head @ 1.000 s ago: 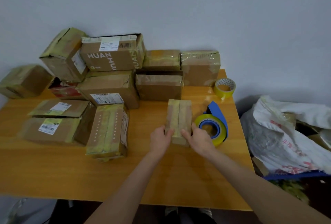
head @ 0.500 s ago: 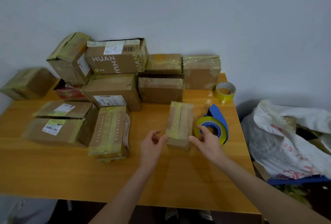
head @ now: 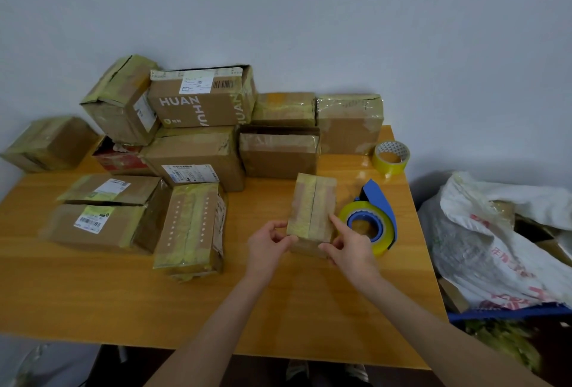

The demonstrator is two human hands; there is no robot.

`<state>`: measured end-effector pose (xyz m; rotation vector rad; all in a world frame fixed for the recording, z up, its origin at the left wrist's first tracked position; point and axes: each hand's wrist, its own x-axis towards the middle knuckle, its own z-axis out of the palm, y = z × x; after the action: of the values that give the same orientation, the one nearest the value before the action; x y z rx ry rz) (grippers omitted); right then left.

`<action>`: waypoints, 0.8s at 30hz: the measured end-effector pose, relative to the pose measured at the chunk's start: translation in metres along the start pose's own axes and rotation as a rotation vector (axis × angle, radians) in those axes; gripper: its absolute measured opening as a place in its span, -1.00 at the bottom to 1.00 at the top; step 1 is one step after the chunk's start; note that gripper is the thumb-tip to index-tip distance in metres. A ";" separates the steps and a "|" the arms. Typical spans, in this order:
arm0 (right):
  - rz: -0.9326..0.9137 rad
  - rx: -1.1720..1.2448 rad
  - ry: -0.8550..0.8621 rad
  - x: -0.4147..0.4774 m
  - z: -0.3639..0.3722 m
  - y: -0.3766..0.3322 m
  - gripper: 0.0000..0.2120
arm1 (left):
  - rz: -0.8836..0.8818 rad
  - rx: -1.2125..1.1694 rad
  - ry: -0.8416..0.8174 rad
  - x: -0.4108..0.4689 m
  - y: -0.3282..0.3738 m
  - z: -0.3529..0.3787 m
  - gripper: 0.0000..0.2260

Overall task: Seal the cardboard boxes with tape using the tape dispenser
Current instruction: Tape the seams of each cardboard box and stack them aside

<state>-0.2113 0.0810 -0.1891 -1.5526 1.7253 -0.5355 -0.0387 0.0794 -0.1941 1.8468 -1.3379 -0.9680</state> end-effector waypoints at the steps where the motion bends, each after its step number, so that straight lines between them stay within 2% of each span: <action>1: -0.014 -0.079 0.000 0.001 -0.002 -0.001 -0.31 | 0.031 0.058 -0.011 0.001 0.000 -0.001 -0.75; 5: -0.063 -0.397 -0.001 0.003 -0.007 -0.009 -0.35 | 0.155 0.427 -0.052 0.007 0.003 -0.005 -0.67; 8: -0.077 -0.477 0.010 0.011 -0.009 -0.014 -0.35 | 0.202 0.599 -0.059 0.013 0.010 -0.001 -0.53; 11: -0.127 -0.508 -0.006 0.016 -0.007 -0.013 -0.39 | 0.201 0.576 -0.111 0.017 0.011 0.004 -0.53; 17: -0.181 -0.467 -0.070 0.018 -0.007 -0.007 -0.45 | 0.144 0.388 -0.130 0.014 -0.001 0.008 -0.60; 21: -0.171 -0.392 -0.104 0.016 -0.011 -0.006 -0.42 | 0.093 0.285 -0.224 0.016 0.007 0.003 -0.32; 24: -0.176 -0.386 -0.103 0.015 -0.011 -0.005 -0.45 | 0.134 0.383 -0.216 0.019 0.009 0.003 -0.48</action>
<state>-0.2159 0.0639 -0.1824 -1.9793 1.6904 -0.2068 -0.0417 0.0581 -0.1916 1.9347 -1.8609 -0.9077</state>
